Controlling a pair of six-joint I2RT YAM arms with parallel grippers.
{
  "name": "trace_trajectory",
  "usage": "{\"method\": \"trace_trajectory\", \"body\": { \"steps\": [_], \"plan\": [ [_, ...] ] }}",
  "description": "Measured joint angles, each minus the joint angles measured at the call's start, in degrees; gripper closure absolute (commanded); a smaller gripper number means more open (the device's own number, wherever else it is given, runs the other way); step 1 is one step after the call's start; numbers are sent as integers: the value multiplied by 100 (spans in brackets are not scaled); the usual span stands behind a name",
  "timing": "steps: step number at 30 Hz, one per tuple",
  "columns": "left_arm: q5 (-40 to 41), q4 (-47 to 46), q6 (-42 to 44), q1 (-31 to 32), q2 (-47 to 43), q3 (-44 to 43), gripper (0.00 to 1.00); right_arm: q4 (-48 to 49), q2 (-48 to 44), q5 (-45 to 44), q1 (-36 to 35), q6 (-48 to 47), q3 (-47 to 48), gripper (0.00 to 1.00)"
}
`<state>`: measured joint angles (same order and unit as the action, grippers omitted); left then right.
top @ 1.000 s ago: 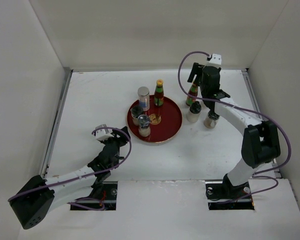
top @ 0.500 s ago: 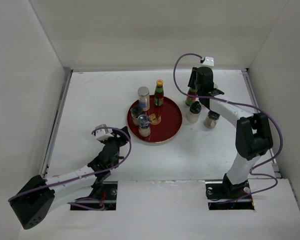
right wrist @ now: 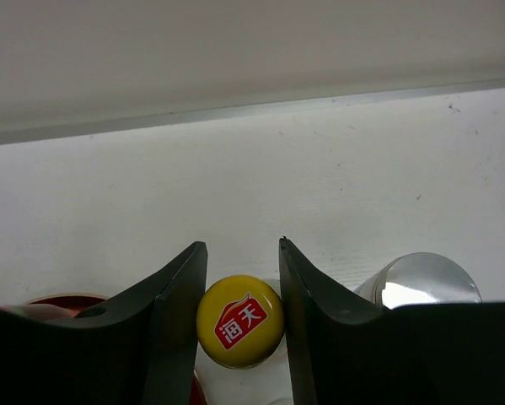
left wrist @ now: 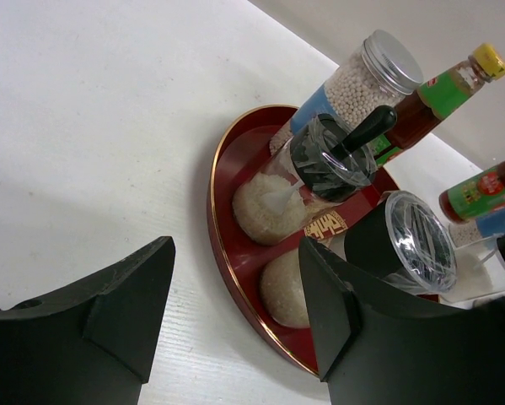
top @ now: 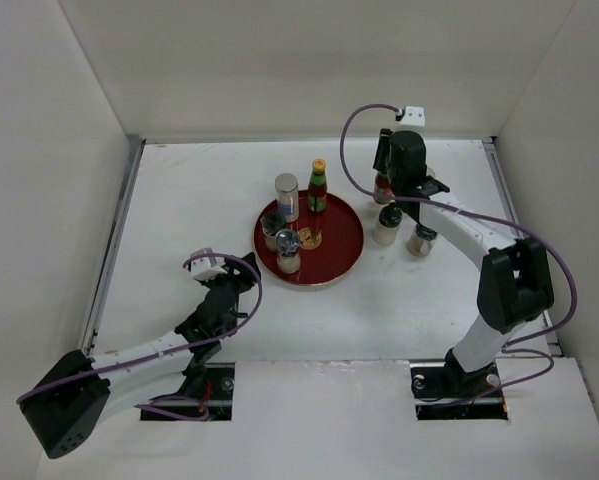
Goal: Organize the condiment bottles
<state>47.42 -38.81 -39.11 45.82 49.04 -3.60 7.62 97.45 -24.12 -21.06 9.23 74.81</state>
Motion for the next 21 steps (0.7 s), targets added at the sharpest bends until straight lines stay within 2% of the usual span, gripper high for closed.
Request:
{"method": "trace_trajectory", "body": {
  "steps": [9, 21],
  "plan": [
    [-9, -2, -13, -28, 0, 0, 41, 87, -597, -57, -887, -17, -149, 67],
    [-55, -2, -17, -87, -46, 0, 41, 52, -203, 61, -1961, 358, -245, 67]
  ]
}}
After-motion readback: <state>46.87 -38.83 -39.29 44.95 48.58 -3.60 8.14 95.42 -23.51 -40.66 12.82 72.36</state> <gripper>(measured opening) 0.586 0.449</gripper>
